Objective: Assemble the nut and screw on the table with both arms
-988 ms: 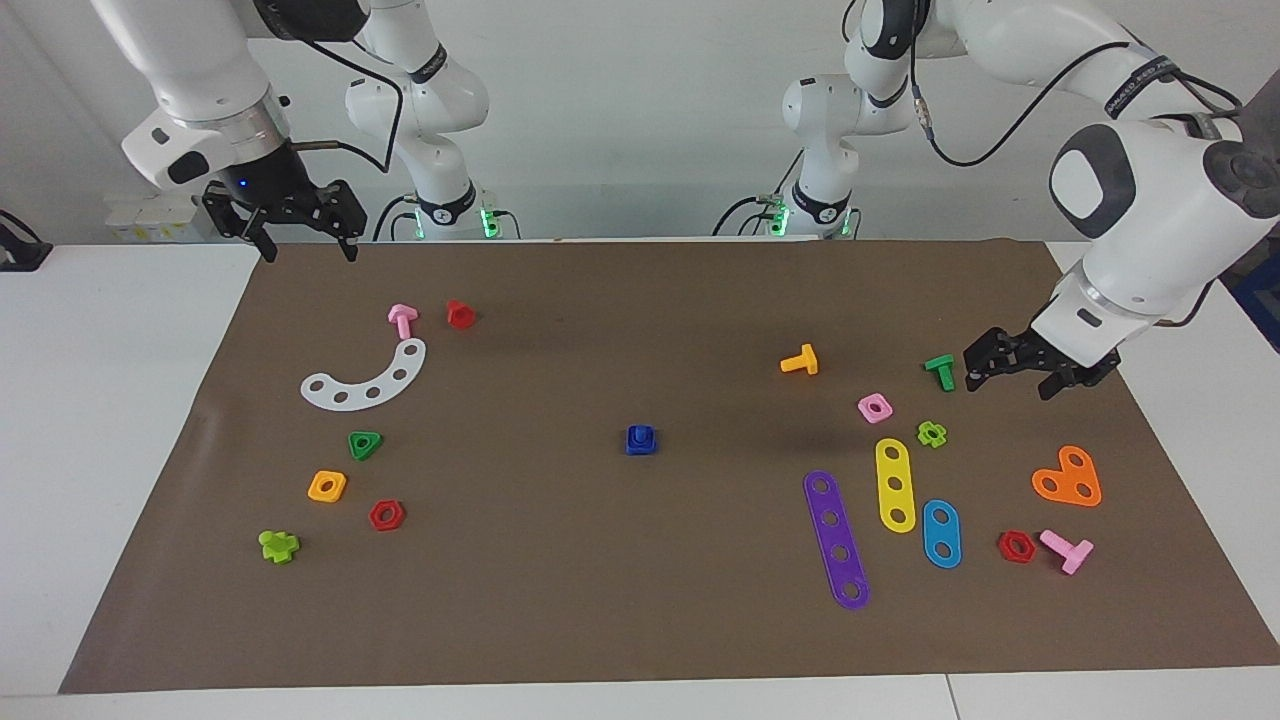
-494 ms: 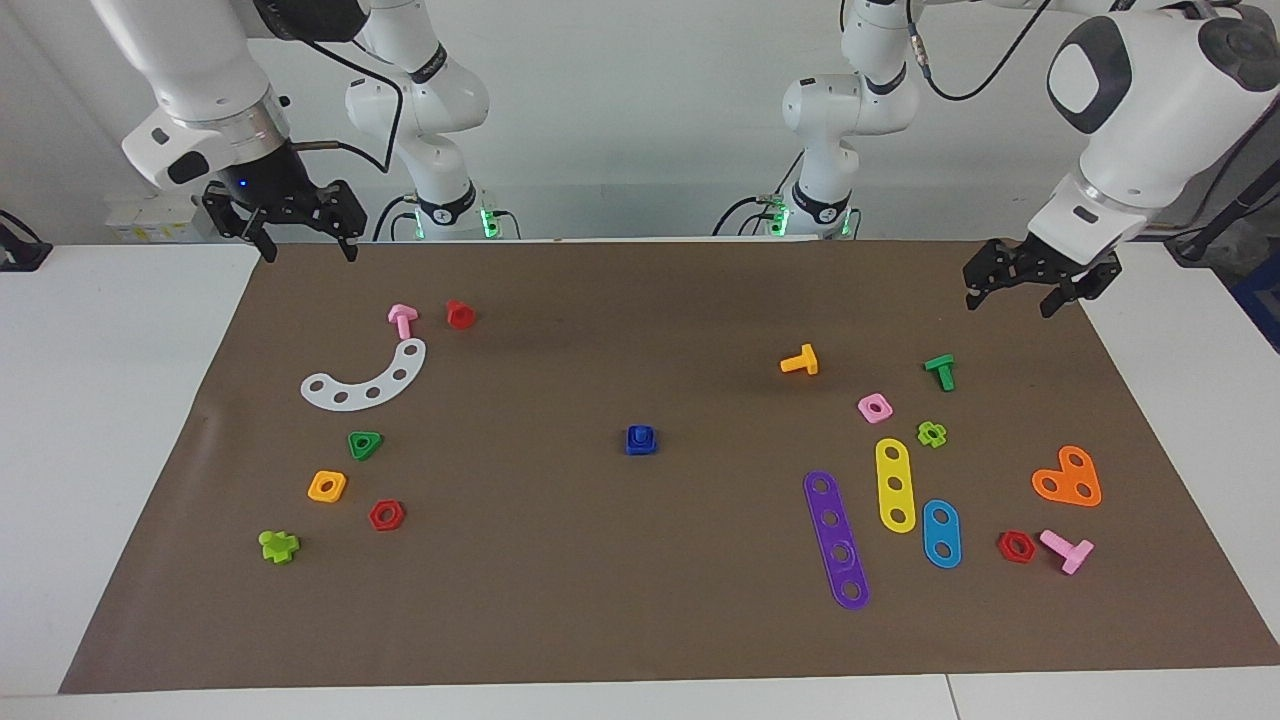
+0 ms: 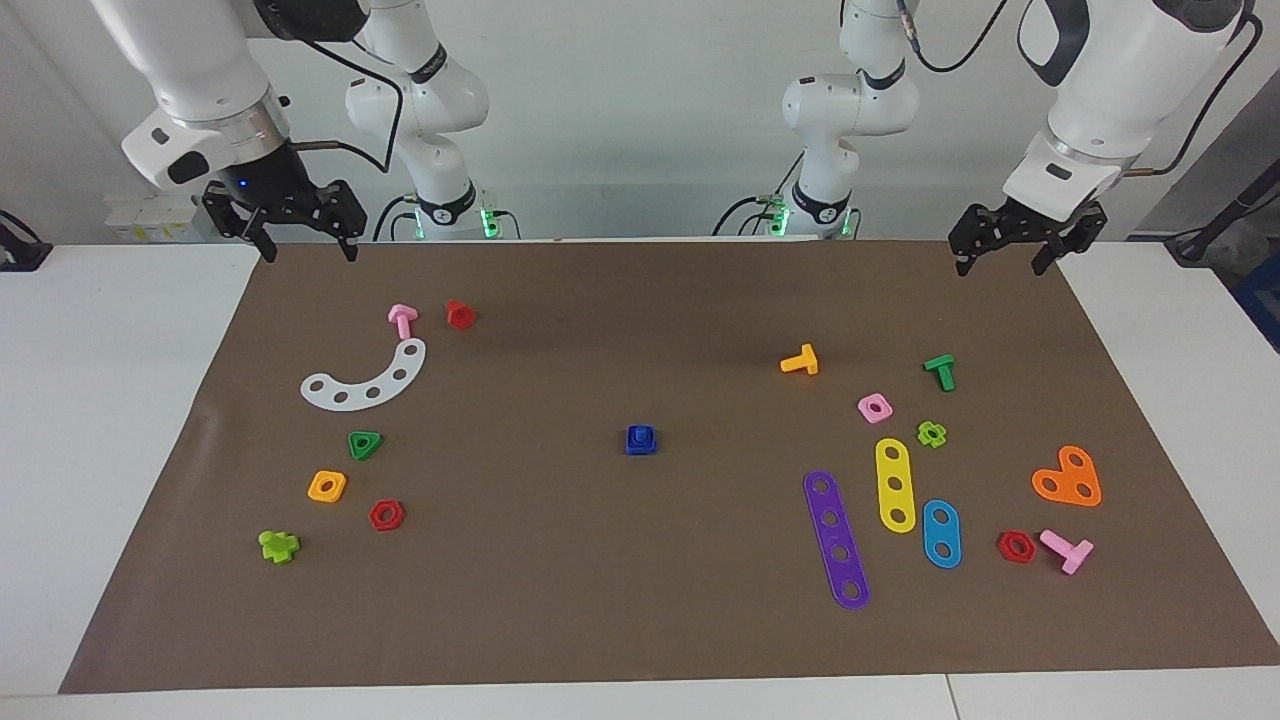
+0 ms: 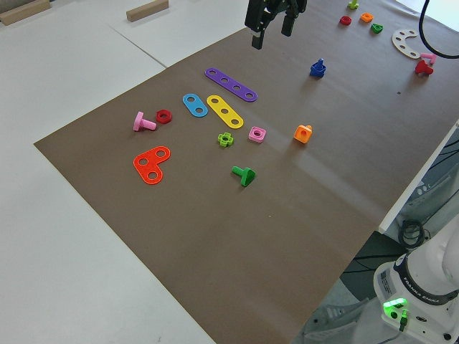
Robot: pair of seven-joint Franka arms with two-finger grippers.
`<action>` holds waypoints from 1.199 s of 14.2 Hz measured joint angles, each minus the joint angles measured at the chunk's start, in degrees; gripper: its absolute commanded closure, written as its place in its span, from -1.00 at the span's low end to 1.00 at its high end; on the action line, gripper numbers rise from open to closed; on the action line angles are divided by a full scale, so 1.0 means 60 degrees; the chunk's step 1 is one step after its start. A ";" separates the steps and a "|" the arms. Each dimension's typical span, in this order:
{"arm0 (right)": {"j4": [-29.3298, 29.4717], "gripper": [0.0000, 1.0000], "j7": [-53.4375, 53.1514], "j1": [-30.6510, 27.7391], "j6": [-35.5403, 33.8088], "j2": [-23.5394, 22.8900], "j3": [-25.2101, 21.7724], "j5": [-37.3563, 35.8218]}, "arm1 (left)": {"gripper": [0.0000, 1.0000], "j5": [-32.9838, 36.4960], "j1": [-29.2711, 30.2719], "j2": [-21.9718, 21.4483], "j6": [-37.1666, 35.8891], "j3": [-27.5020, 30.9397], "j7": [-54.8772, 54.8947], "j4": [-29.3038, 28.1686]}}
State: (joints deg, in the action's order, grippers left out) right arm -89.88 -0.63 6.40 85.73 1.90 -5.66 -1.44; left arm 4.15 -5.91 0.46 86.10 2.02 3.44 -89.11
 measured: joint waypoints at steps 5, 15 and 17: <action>0.0000 -1.00 0.0000 0.0000 0.0000 0.0000 0.0000 0.0000 | -1.00 0.0000 0.0001 -0.0012 0.0073 0.0008 0.0000 0.0000; 0.0000 -1.00 0.0000 0.0000 0.0000 0.0000 0.0000 0.0000 | -1.00 -0.0142 0.0046 -0.0011 0.0520 -0.0398 -0.0164 0.0241; 0.0000 -1.00 0.0000 0.0000 0.0000 0.0000 0.0000 0.0000 | -1.00 -0.0222 0.0416 -0.0011 0.0520 -0.0916 -0.0402 0.0289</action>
State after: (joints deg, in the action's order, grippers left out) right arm -89.88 -0.63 6.40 85.73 1.90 -5.66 -1.44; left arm 2.82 -3.41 0.39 89.22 -3.48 1.03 -87.38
